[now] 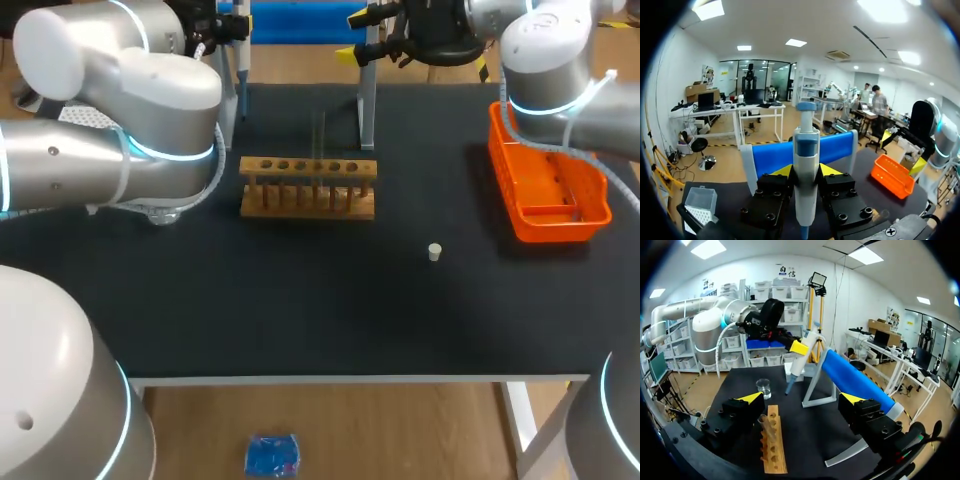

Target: Invert the test tube, pick up the pipette, mount the tip to pipette, aspirate from beaker and dispense into the tube, eject the tip, return the pipette, and cap with the stopper.

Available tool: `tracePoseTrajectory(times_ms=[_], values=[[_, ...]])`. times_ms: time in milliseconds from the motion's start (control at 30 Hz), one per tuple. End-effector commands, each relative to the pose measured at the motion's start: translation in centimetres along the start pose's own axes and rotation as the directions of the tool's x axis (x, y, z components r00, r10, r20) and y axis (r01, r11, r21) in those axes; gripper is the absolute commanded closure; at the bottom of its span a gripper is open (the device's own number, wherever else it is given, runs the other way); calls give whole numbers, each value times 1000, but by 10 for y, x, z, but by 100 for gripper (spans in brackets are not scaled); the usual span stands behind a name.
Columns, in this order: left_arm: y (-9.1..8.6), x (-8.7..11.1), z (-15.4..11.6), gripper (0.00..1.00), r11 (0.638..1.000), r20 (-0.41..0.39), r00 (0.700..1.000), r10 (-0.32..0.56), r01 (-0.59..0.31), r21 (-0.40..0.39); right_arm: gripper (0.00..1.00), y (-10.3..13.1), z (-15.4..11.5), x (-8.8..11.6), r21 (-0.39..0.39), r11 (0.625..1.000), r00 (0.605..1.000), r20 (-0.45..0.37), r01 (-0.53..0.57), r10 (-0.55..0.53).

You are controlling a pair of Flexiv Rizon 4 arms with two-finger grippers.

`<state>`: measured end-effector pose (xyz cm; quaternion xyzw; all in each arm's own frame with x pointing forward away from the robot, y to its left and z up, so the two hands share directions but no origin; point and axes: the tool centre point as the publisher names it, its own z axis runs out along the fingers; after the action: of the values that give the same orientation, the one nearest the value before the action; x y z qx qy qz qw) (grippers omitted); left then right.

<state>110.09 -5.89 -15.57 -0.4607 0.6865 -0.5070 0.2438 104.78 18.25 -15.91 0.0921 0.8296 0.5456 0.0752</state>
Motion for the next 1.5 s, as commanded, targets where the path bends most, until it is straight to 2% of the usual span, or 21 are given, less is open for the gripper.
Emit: tracePoseTrajectory(times_ms=[33,400,1500], values=[[0,1,9,100,1000,38,999,-3,4,-30,0,0,-1,0,3,1000,1000,-2,0,0],[3,-10,20,100,998,98,995,-23,28,-50,0,0,-1,0,3,1000,1000,-2,0,0],[10,-35,45,100,995,179,983,-49,62,-72,0,0,-1,0,3,1000,1000,-2,0,0]])
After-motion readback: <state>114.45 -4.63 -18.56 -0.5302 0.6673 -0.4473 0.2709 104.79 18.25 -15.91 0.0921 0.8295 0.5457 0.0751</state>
